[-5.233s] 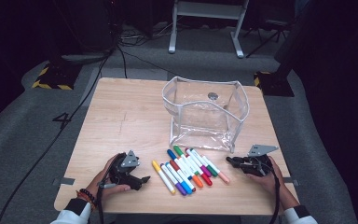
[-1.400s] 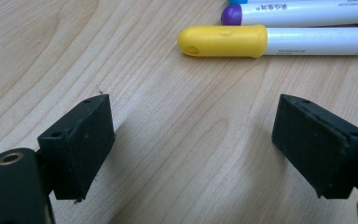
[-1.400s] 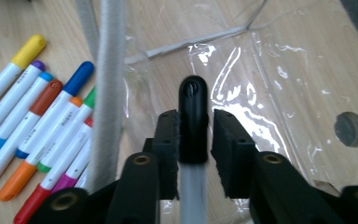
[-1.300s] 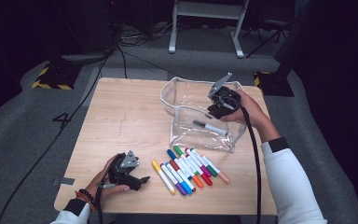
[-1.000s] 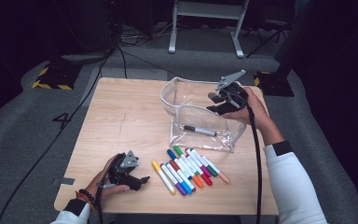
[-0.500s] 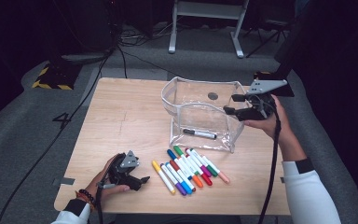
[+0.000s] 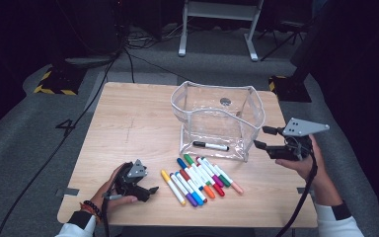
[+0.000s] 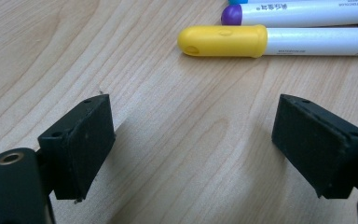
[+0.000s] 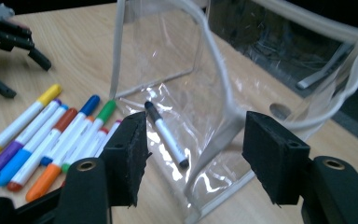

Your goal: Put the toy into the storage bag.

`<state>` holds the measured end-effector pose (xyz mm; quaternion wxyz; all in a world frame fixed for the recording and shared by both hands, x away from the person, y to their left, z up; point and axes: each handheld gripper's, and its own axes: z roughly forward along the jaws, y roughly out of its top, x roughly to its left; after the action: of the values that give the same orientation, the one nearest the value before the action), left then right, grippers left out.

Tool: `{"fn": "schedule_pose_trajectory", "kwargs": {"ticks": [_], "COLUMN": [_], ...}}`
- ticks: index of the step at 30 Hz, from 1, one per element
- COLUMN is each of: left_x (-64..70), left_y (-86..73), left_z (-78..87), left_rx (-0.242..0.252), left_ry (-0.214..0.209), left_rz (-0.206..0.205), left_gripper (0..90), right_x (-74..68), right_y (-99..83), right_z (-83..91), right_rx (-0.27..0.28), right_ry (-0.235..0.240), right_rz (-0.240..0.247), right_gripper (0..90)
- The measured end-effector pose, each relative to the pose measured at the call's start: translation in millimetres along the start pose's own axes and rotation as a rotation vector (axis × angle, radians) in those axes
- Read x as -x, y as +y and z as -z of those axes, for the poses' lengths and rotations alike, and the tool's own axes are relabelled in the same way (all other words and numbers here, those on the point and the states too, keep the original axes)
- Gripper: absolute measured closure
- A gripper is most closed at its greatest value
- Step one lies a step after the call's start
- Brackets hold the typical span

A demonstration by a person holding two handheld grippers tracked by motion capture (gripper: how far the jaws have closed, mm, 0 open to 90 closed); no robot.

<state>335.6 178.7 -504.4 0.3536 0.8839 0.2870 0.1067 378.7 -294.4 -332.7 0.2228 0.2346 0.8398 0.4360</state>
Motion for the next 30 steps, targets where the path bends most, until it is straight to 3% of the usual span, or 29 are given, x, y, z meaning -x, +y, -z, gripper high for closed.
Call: {"fn": "schedule_pose_trajectory", "kwargs": {"ticks": [5, 12, 13, 19, 22, 24, 26, 30], "left_x": [0.0, 0.2, 0.7, 1.3, 2.0, 2.2, 2.3, 2.3], "left_y": [0.0, 0.0, -0.2, -0.3, -0.4, -0.3, -0.3, -0.3], "left_z": [0.0, 0.1, 0.2, 0.4, 0.2, 0.2, 0.3, 0.3], "left_rx": [0.000, 0.000, 0.000, 0.000, 0.001, 0.001, 0.000, 0.000], "left_ry": [0.000, 0.001, 0.002, 0.001, 0.000, 0.000, 0.000, 0.000], "left_rz": [0.000, 0.001, 0.003, 0.002, 0.002, 0.000, -0.001, -0.001], "left_gripper": [13.3, 13.3, 13.3, 13.3, 13.3, 13.3, 13.3, 13.3], "right_x": [-11.6, -29.2, -38.0, -58.6, -68.6, -71.7, -71.3, -70.2], "right_y": [-35.6, -70.1, -82.3, -102.3, -107.7, -109.9, -112.2, -117.6], "right_z": [-8.6, -27.9, -36.4, -56.2, -67.1, -73.5, -78.3, -87.9], "right_rx": [-0.034, -0.091, -0.114, -0.161, -0.195, -0.220, -0.223, -0.256], "right_ry": [0.002, 0.059, 0.089, 0.157, 0.184, 0.187, 0.199, 0.183], "right_rz": [-0.021, -0.048, -0.056, -0.062, -0.039, -0.018, -0.035, -0.023], "right_gripper": [41.0, 42.0, 42.4, 43.3, 43.8, 44.6, 45.6, 50.8]}}
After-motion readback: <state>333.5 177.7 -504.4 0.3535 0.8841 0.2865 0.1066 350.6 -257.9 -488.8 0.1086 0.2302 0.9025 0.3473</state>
